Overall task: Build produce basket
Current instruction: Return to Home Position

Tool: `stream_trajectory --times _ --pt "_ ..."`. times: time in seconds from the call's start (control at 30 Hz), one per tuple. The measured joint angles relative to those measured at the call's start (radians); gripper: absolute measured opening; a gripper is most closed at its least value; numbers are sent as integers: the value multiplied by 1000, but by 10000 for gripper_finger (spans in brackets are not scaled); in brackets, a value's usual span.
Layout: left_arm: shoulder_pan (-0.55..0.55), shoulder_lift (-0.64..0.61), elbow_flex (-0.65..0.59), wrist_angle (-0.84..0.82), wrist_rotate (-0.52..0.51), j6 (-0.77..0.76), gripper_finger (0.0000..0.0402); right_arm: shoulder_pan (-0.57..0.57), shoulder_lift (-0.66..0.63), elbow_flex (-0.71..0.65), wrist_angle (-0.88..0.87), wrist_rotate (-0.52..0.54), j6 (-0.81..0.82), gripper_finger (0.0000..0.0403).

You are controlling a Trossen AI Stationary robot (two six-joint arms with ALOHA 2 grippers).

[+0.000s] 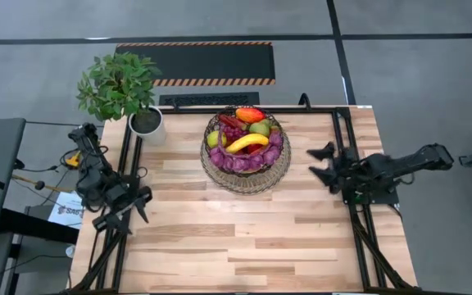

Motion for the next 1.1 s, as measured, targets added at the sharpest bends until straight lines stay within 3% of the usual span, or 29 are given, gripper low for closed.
stream_trajectory --times 0.1,0.3,0.63,0.87,1.1 --pt "0 0 22 6 57 9 237 -10 -88 77 -28 -10 -61 351" --pt "0 0 42 -9 74 116 237 0 -292 176 -363 -1 -105 351" --pt "0 -2 -9 -54 -6 95 237 -31 -289 -30 -256 52 -54 352" --pt "1 9 -90 38 -42 106 237 -43 -276 -30 -321 52 -44 350" --pt "1 9 -93 55 -50 114 237 -43 -273 -31 -368 53 -59 352"
